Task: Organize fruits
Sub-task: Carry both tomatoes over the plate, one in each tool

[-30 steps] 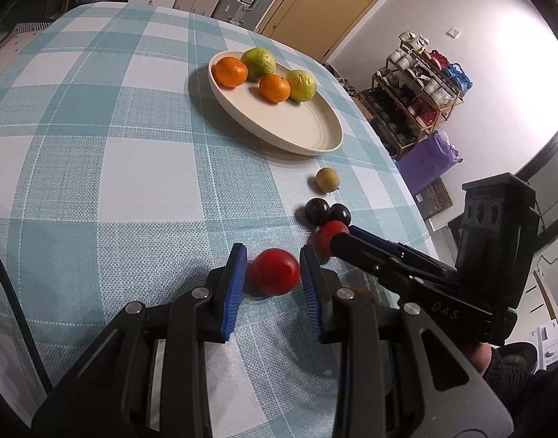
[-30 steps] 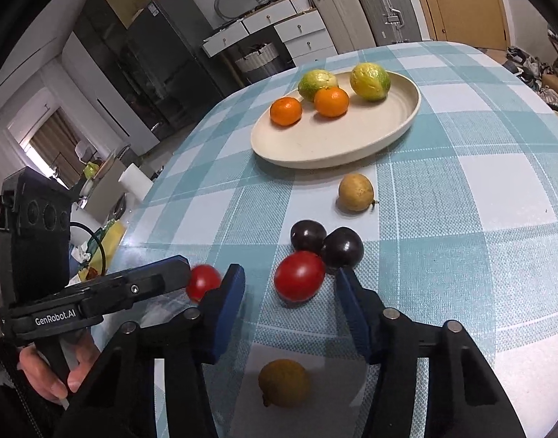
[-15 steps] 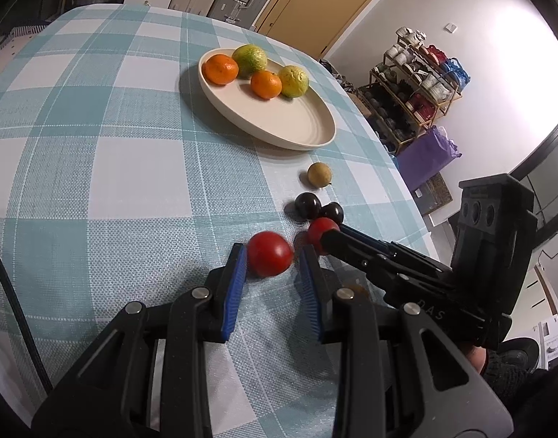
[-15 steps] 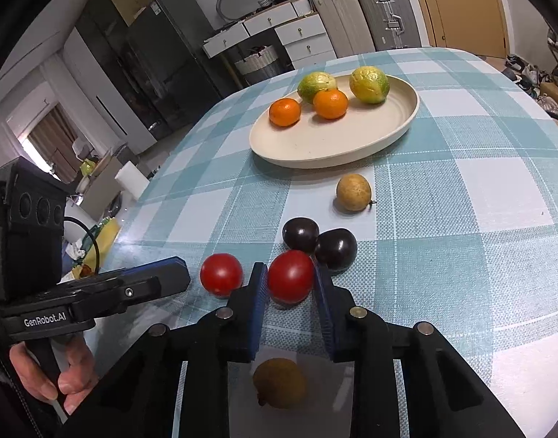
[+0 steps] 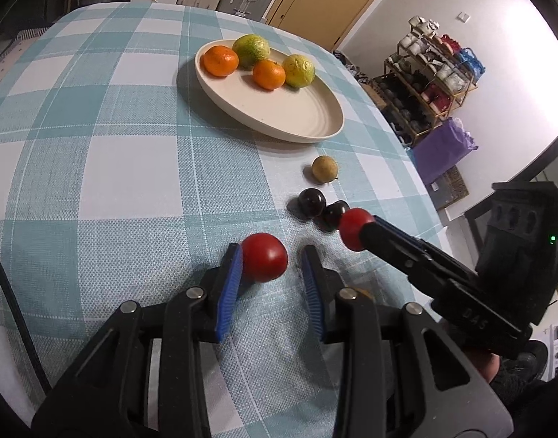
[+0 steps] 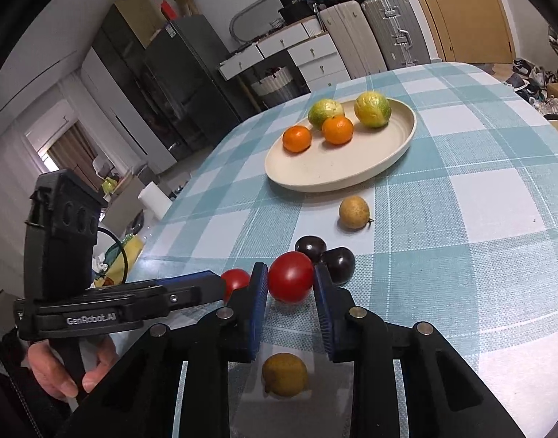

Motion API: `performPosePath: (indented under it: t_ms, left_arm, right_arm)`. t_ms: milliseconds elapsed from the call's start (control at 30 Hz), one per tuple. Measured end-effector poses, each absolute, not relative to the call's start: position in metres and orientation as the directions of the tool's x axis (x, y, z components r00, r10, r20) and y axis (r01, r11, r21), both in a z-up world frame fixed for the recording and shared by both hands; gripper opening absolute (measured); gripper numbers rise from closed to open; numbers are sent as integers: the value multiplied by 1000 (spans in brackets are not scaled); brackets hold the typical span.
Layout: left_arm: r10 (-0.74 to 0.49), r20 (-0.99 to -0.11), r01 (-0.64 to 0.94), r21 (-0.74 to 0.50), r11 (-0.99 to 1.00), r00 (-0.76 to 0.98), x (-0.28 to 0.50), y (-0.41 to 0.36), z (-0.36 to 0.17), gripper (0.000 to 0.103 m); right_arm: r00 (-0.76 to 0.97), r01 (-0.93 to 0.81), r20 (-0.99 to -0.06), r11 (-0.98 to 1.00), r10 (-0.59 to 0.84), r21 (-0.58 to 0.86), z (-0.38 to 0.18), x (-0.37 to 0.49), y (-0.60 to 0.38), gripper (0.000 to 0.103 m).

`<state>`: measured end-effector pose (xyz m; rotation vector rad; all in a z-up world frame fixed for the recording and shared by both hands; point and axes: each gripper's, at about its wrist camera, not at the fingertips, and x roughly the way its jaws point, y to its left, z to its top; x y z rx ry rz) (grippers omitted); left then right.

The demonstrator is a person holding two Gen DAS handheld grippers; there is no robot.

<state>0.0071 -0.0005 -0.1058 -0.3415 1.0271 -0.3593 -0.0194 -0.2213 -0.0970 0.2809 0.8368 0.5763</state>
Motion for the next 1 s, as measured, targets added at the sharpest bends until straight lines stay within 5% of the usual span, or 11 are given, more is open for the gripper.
performPosePath:
  t_ms: [1000]
  left_arm:
    - [-387,-799,105,-383,918,460,28,-6,-110,27]
  right_arm:
    - [498,-386,-597,777,629,498,-103,-21,-241,22]
